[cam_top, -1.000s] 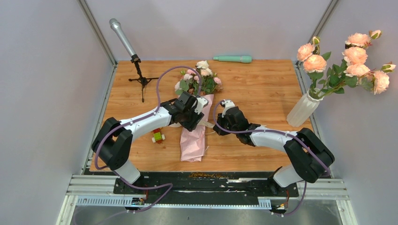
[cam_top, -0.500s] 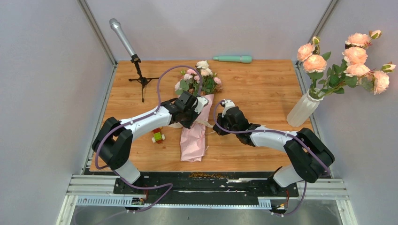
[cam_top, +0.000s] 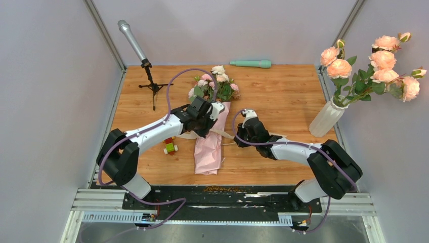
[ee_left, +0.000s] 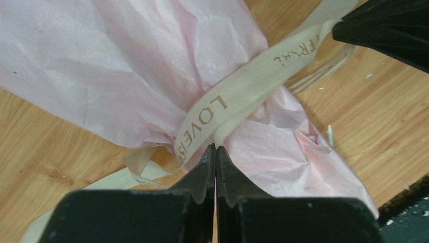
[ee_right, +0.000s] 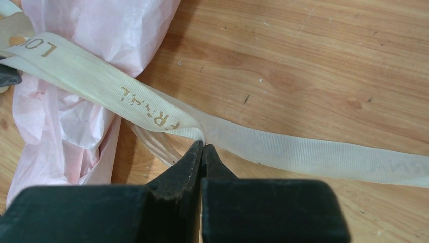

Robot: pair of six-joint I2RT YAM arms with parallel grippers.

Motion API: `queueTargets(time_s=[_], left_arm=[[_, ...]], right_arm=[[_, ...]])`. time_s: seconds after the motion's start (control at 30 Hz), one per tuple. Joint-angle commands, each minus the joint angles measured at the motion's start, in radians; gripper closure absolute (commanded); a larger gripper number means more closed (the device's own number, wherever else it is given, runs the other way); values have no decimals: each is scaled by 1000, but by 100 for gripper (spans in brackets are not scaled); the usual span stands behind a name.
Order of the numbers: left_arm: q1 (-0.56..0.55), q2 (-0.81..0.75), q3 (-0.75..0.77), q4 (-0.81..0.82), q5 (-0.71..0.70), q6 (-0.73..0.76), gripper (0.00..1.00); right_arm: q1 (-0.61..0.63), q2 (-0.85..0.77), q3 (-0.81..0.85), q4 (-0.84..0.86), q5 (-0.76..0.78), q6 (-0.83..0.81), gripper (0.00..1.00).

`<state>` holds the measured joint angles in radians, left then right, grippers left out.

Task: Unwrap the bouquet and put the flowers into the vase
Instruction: Untie the ribbon from the wrapping paper.

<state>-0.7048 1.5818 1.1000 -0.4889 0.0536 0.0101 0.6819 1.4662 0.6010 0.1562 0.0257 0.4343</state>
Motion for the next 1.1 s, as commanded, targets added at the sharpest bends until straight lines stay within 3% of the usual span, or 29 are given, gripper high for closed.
queueTargets(time_s=[0.0, 0.2, 0.43, 1.07], left_arm=[[-2, -6, 53, -20, 77, -68, 100], [13, -99, 12, -26, -18, -154, 100], [145, -219, -150, 128, 134, -324, 100], [471, -413, -528, 405, 166, -596, 100]], right_arm=[[-3, -44, -4, -15, 61, 33, 100], [-5, -58, -18, -29, 93, 62, 100], [-5, -70, -27, -49, 107, 70, 100], [-7, -120, -80, -66, 134, 89, 100]])
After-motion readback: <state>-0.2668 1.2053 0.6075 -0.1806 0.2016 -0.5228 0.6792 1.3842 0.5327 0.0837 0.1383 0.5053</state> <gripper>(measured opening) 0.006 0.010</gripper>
